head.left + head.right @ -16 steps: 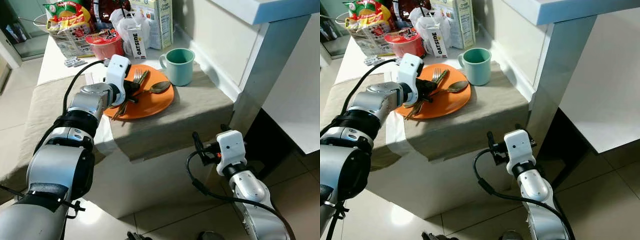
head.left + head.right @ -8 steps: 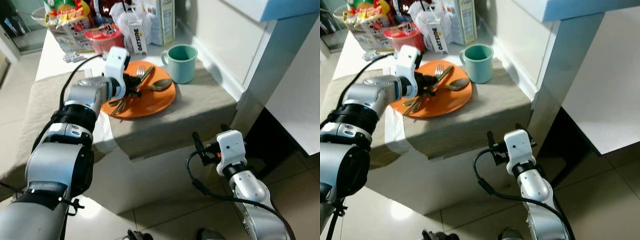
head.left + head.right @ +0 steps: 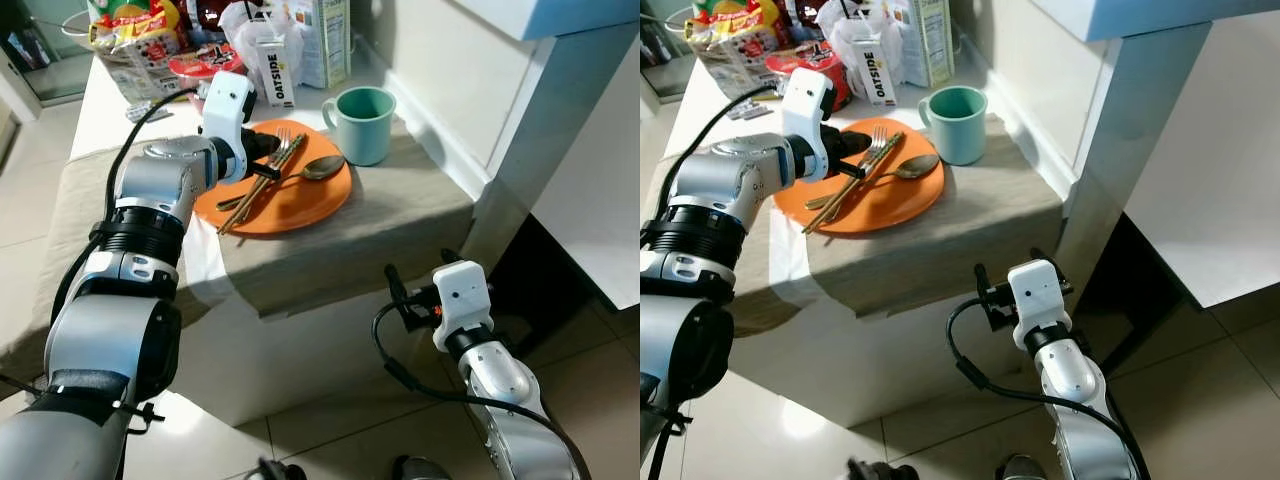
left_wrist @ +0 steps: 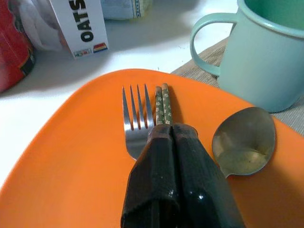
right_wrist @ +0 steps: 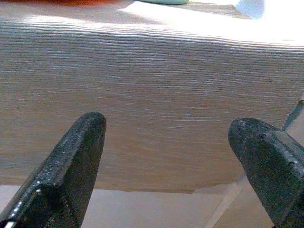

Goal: Setting the table

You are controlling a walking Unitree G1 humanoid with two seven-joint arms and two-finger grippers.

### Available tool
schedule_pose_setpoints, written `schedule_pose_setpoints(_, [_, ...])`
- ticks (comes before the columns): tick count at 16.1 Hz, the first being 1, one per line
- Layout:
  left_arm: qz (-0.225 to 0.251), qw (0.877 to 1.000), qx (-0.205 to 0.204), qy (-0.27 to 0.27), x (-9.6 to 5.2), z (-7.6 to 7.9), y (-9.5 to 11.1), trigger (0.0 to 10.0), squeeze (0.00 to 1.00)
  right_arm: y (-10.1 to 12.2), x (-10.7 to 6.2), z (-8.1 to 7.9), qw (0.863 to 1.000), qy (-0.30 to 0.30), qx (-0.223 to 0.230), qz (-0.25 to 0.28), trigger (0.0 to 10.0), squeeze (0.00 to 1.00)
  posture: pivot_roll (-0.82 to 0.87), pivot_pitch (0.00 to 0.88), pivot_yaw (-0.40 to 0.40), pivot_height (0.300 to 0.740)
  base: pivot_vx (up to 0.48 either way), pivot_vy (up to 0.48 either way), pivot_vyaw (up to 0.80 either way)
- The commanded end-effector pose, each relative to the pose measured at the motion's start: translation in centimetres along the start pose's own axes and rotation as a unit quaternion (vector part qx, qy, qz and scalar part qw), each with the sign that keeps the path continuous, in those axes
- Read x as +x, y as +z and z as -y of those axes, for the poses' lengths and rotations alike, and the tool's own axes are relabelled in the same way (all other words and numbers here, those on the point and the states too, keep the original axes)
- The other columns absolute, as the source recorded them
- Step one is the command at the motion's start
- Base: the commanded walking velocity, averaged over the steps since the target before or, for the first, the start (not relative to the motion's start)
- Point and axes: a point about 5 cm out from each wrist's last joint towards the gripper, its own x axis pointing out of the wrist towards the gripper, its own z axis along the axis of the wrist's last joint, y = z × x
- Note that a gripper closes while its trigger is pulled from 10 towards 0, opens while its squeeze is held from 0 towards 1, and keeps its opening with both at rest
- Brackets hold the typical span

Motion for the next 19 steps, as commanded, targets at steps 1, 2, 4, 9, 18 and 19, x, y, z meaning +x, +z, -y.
schedule_pose_setpoints(1, [-0.016, 1.0, 0.024, 0.011, -0.2, -0.3, -0.6, 10.0, 1.0, 0.0, 0.2, -0.2, 1.0, 0.003, -0.001, -0.001, 10.0, 0.0, -0.14, 0.088, 0.113, 0.74, 0.0, 0.0, 0.0])
schedule_pose_setpoints(2, [-0.022, 0.999, 0.027, 0.013, -0.2, -0.2, -1.0, 10.0, 1.0, 0.0, 0.2, -0.2, 1.0, 0.004, -0.001, 0.0, 10.0, 0.0, -0.14, 0.089, 0.113, 0.74, 0.0, 0.0, 0.0])
schedule_pose_setpoints(4, [-0.044, 0.998, 0.035, 0.021, 0.1, -0.3, -2.5, 10.0, 1.0, 0.0, 0.2, -0.1, 1.0, 0.002, 0.0, -0.001, 10.0, 0.0, -0.14, 0.088, 0.113, 0.74, 0.0, 0.0, 0.0])
schedule_pose_setpoints(9, [-0.061, 0.996, 0.054, 0.044, 0.2, -0.9, -3.8, 10.0, 1.0, 0.2, 0.1, 0.1, 1.0, 0.0, -0.001, 0.002, 10.0, 0.0, -0.15, 0.089, 0.113, 0.74, 0.0, 0.0, 0.0])
schedule_pose_setpoints(18, [-0.032, 0.996, 0.06, 0.055, 0.5, -1.0, -2.1, 10.0, 1.0, 0.1, 0.1, 0.0, 1.0, 0.0, -0.003, 0.002, 10.0, 0.0, -0.15, 0.09, 0.114, 0.74, 0.0, 0.0, 0.0])
schedule_pose_setpoints(19, [-0.03, 0.997, 0.049, 0.055, 0.6, -0.9, -2.0, 10.0, 1.0, 0.1, 0.1, 0.0, 1.0, 0.001, -0.003, 0.002, 10.0, 0.0, -0.15, 0.09, 0.114, 0.74, 0.0, 0.0, 0.0])
